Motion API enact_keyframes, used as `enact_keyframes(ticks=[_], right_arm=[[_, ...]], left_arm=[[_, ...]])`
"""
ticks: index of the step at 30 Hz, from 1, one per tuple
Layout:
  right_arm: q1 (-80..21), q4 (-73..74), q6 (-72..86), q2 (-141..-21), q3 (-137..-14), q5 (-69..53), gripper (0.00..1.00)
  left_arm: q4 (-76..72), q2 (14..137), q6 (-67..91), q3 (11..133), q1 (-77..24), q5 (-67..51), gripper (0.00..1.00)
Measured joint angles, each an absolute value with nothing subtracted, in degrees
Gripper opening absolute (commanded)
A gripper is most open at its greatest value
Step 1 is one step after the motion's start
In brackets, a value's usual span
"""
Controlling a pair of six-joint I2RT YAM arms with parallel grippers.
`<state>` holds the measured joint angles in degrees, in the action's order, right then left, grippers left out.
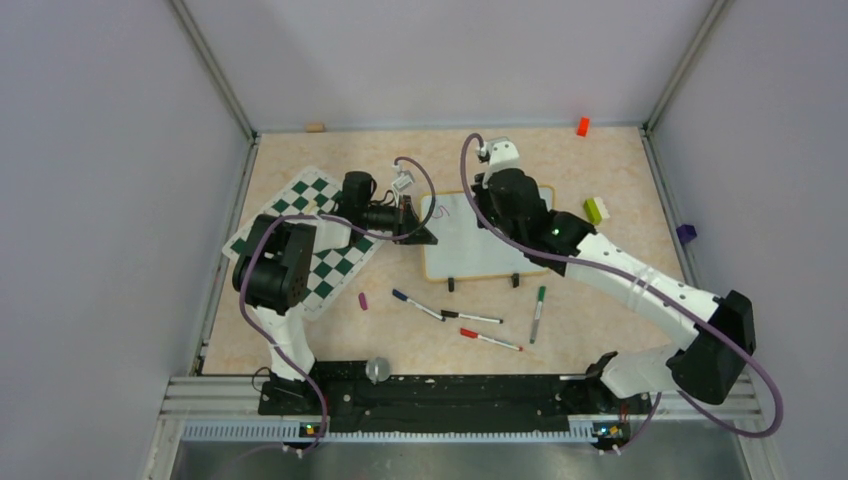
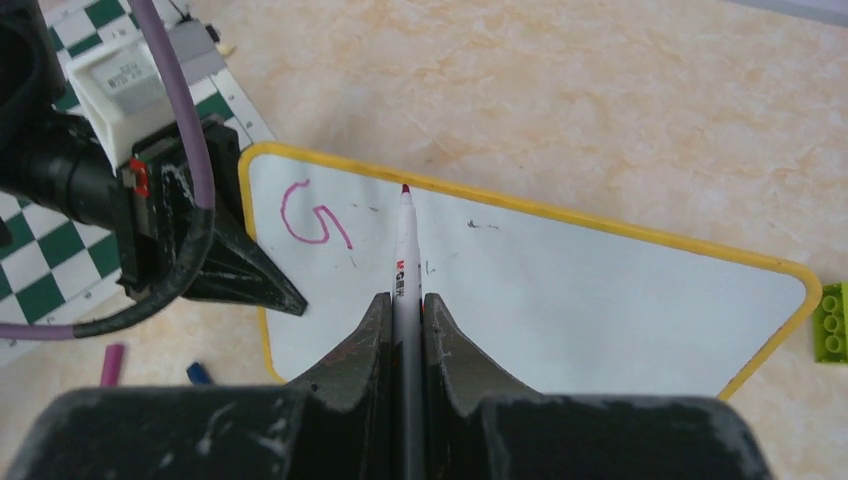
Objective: Write a sentence on the whiteboard
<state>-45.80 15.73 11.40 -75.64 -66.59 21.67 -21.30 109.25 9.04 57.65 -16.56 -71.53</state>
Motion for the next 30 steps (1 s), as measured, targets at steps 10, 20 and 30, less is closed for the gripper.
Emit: enact_keyframes(ticks=[10,20,30], right_arm=[[-47.6,26.9,14.3,-84.4,-78.1,24.6,0.00],[-47.7,30.1,11.7,-85.5,-78.1,22.8,0.00],[-51.0,29.6,10.2,-86.7,-78.1,23.4,0.00]], left_arm=[[-21.4,109.3,9.1,57.6,-16.6,-71.5,0.00],[-21.4,109.3,9.1,57.6,-16.6,-71.5,0.00],[-21.4,109.3,9.1,57.6,-16.6,-71.5,0.00]])
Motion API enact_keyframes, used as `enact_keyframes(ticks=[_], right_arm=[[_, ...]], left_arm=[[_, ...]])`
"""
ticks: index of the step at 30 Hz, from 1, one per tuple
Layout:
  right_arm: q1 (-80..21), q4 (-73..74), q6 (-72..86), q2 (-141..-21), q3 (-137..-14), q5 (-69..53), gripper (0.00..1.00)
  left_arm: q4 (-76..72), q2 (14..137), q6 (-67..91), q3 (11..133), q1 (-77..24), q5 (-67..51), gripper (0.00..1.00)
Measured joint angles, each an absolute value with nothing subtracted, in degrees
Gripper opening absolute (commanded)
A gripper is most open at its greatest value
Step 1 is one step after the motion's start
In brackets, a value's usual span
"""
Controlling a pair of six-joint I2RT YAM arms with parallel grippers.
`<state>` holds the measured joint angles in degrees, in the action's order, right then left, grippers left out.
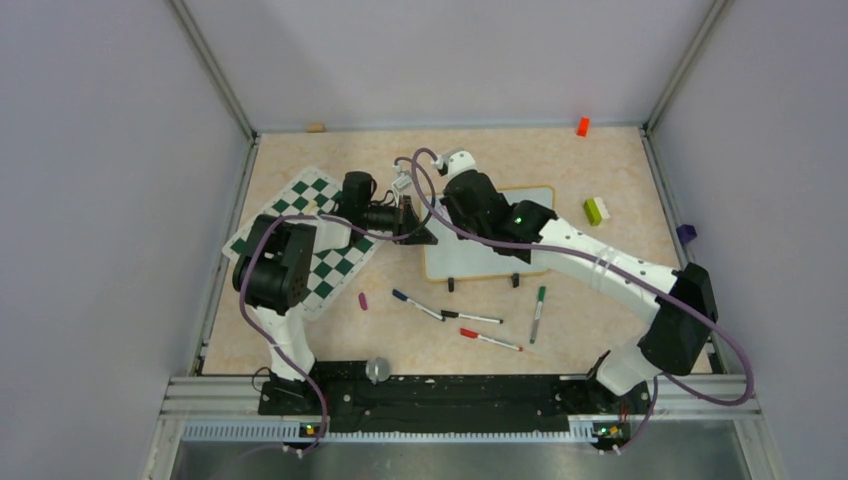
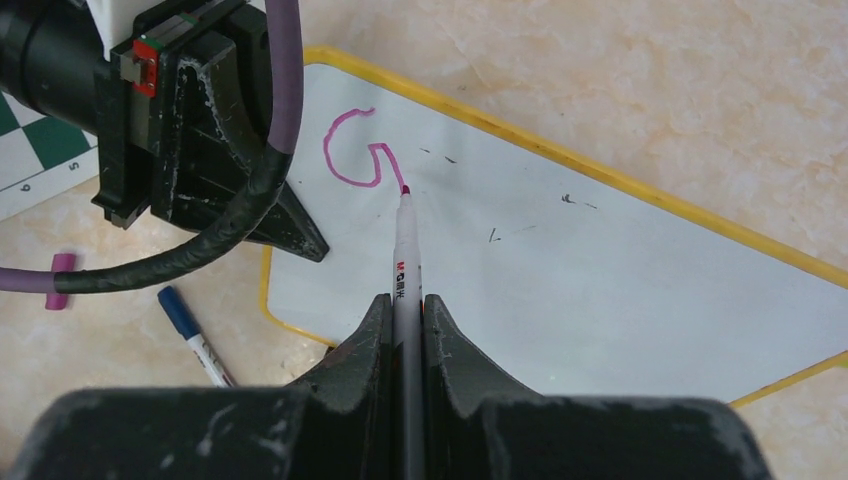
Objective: Write a sentence on the whiteboard
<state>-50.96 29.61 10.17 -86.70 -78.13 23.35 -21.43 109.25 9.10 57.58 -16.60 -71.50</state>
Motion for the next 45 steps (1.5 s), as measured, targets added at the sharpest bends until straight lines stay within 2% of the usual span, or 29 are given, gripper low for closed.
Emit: enact_keyframes(ticks=[45], right_arm=[[-51.3,29.2,9.5,-91.2,-81.9,30.3,0.00]], left_arm=[[-21.3,109.3,9.1,57.6,-16.6,-71.1,0.00]])
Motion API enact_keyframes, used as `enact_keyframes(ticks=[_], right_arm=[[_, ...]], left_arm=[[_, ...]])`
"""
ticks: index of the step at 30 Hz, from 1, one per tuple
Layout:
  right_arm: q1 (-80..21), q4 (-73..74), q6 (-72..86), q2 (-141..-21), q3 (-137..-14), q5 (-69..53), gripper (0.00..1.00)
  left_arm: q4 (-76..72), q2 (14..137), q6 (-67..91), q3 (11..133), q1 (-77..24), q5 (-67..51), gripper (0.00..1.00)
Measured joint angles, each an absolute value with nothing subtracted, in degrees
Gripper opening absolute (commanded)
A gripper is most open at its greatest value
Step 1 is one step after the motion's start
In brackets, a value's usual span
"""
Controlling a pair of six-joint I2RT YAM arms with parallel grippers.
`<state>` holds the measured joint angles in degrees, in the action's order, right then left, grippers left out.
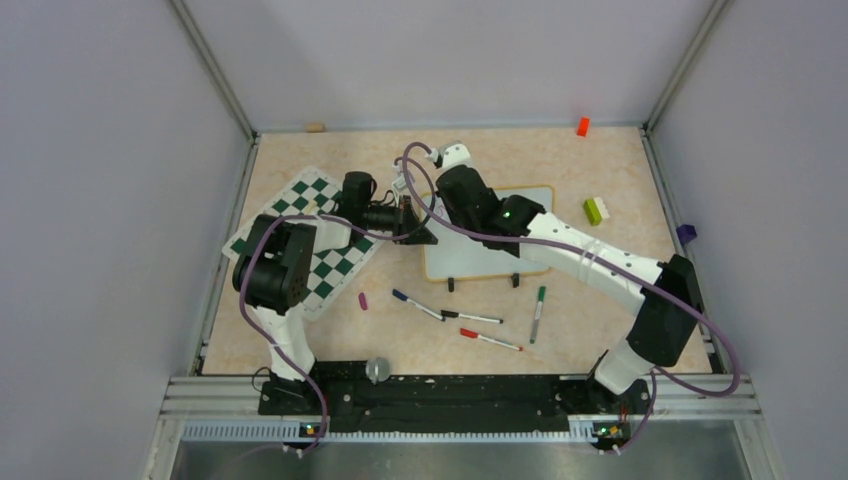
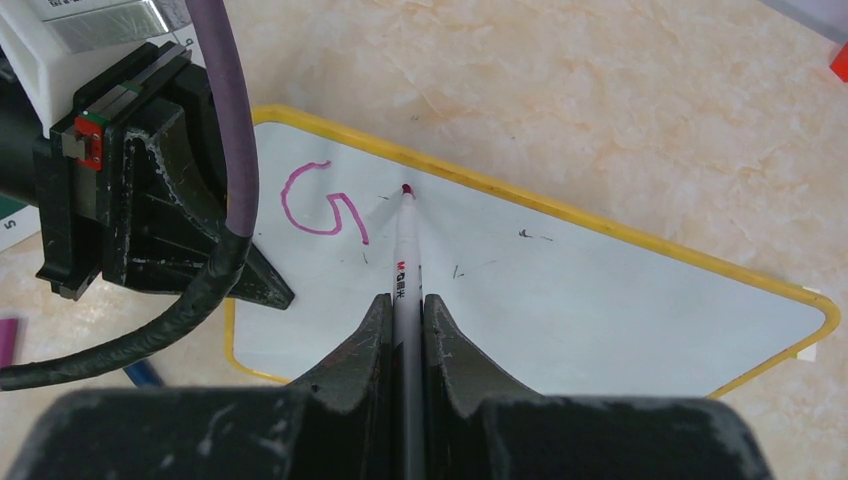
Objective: Write a sentence on the whiteboard
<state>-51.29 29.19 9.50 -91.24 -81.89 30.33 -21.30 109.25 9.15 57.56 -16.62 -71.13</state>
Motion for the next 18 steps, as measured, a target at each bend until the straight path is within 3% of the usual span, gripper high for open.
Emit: enact_keyframes(ticks=[18], right_arm=[[-51.3,31.5,9.6,-91.5,-81.9,27.7,0.00]], left_arm=[[-21.3,109.3,9.1,57.6,-16.6,-71.1,0.00]])
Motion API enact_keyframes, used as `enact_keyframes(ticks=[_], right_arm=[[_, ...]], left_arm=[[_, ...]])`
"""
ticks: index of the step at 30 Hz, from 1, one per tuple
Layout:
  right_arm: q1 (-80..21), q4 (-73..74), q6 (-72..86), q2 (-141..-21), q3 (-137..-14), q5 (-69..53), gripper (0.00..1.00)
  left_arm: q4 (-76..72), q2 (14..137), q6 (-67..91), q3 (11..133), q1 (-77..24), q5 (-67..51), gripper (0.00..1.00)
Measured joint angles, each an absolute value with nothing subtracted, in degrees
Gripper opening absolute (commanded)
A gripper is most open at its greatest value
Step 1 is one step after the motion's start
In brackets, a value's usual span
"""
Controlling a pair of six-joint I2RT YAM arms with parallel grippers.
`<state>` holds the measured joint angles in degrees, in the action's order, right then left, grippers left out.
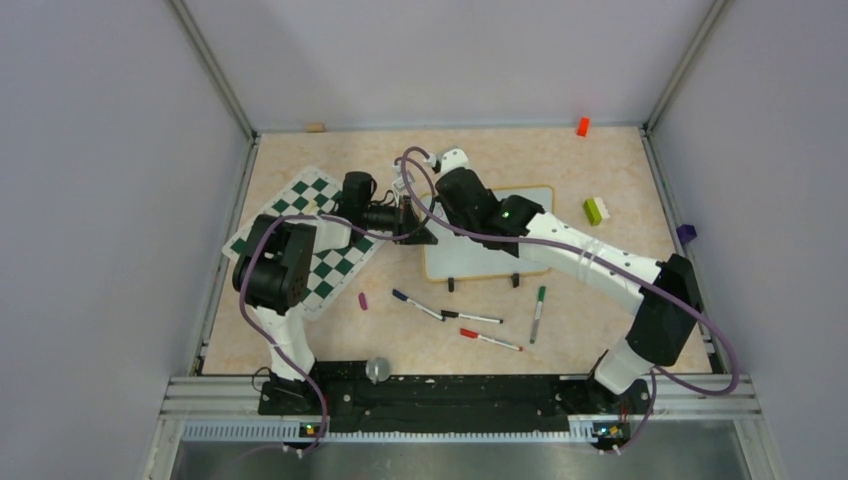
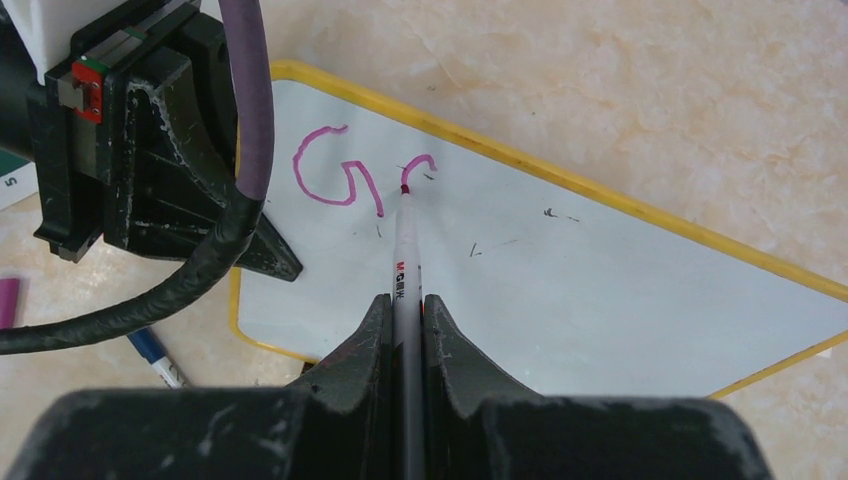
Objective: Write a sentence on the whiteboard
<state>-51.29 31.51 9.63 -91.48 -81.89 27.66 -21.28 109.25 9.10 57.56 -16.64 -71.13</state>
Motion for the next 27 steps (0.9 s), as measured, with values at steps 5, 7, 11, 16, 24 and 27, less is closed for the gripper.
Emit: enact_keyframes(ticks=[5,7,11,16,24,27], right_arm=[[-51.3,32.9,9.6,-91.5,-81.9,27.8,0.00],[-51.3,33.3,9.7,-91.5,-81.9,28.3,0.00],[-51.4,34.2,10.1,-91.5,-81.9,29.9,0.00],[-51.4,34.4,10.3,-91.5,-81.9,31.2,0.00],[-51.6,35.2,10.5,-91.9,-83.5,33.9,0.00],[-51.6,35.3,10.5,-92.4,-84.2,34.3,0.00]], left_arm=[[-21.3,109.3,9.1,57.6,-16.6,-71.1,0.00],[-21.3,109.3,9.1,57.6,-16.6,-71.1,0.00],[-21.3,109.3,9.1,57.6,-16.6,-71.1,0.00],[-21.3,109.3,9.1,57.6,-16.6,-71.1,0.00],[-21.3,109.3,8.9,57.6,-16.7,-71.3,0.00],[-21.2,109.3,8.9,57.6,-16.6,-71.2,0.00]])
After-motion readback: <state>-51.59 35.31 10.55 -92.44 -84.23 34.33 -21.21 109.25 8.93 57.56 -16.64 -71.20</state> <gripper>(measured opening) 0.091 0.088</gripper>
